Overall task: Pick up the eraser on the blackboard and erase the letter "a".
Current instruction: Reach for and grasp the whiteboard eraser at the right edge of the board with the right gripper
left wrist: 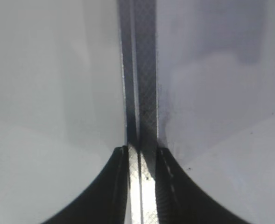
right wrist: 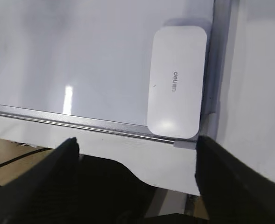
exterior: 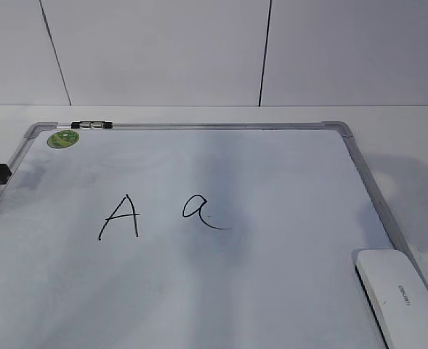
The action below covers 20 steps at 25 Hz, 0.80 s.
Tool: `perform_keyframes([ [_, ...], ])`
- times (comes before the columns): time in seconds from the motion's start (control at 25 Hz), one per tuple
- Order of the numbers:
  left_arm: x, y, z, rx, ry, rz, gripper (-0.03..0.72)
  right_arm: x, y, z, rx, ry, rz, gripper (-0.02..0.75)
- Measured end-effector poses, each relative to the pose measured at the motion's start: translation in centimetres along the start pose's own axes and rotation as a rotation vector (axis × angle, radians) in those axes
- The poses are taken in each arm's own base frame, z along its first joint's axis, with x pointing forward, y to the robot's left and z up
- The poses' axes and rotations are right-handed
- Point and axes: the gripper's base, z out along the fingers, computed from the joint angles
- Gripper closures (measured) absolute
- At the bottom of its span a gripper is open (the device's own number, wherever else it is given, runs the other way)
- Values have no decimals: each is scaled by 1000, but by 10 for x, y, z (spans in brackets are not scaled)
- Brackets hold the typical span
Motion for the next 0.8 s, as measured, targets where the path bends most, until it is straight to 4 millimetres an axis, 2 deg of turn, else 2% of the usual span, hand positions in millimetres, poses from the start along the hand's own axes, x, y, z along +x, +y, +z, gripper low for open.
perform_keyframes([
  [0.24, 0, 0, 0, 0, 0, 0, 576, -9, 9, 19, 136, 25, 12, 146],
  [0.44, 0, 0, 0, 0, 0, 0, 578, -15, 13, 33, 181, 34, 26, 146],
  [0.52, 0, 0, 0, 0, 0, 0, 578, -12, 12, 45, 194, 63, 24, 146],
  [0.64, 0, 1, 0, -15, 5, 24, 622, -4, 7, 63, 208, 88, 29, 146],
  [0.8, 1, 2, 0, -20, 7, 30, 634, 1, 1, 71, 246, 90, 42, 146],
])
